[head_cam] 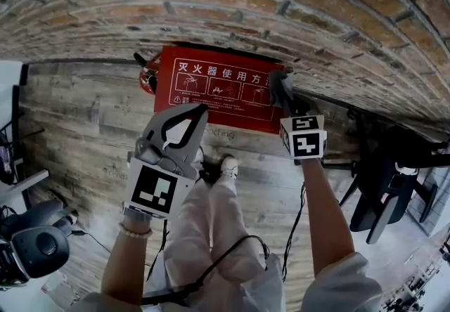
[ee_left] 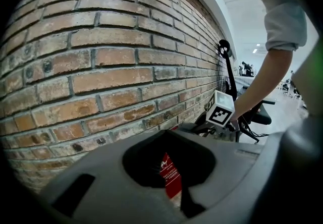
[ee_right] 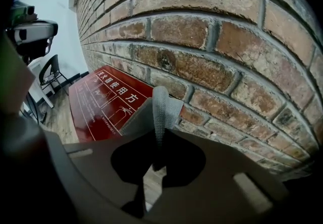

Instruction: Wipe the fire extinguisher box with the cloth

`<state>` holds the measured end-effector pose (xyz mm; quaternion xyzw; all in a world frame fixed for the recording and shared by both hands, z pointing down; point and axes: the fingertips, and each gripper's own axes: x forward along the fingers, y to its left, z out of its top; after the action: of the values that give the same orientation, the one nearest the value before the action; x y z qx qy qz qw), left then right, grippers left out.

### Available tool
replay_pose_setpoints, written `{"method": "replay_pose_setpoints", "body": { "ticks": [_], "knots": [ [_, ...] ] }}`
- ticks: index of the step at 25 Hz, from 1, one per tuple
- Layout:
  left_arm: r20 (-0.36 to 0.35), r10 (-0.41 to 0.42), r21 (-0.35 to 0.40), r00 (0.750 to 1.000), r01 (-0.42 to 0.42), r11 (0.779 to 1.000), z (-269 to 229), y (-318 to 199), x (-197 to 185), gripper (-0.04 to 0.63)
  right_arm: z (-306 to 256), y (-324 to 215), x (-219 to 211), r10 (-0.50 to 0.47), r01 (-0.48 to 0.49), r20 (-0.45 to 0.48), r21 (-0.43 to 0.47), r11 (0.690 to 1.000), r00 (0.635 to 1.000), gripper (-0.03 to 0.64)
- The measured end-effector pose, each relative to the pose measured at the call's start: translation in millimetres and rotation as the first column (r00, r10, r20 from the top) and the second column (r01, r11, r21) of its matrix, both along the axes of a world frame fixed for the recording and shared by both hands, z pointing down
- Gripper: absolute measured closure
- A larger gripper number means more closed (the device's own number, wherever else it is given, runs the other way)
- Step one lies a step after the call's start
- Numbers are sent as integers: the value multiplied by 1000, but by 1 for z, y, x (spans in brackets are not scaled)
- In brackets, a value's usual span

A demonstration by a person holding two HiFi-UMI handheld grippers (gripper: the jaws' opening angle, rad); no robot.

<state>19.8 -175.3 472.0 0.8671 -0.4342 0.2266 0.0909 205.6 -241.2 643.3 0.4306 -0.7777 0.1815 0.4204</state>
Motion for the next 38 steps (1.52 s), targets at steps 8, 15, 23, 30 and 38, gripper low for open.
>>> {"method": "replay_pose_setpoints", "body": {
  "ticks": [8,15,23,30,38],
  "knots": [
    [-12,-84,23,996,85,996,-27,9,-34,597,-41,25,-25,-70,69,49,22,997,996,597],
    [-10,-178,13,984,178,984,-32,26,-77,597,-84,42,-76,-157,151,136,57,987,978,597],
    [-3,-244,6,970,244,970,-30,45,-115,597,-108,58,-164,-302,291,228,81,953,926,597],
    [-14,-294,5,956,294,956,-28,56,-147,597,-103,79,-234,-402,399,253,68,915,880,597],
    [-20,-327,-6,945,327,945,-21,62,-174,597,-79,96,-290,-469,478,254,32,878,846,597]
  ]
}}
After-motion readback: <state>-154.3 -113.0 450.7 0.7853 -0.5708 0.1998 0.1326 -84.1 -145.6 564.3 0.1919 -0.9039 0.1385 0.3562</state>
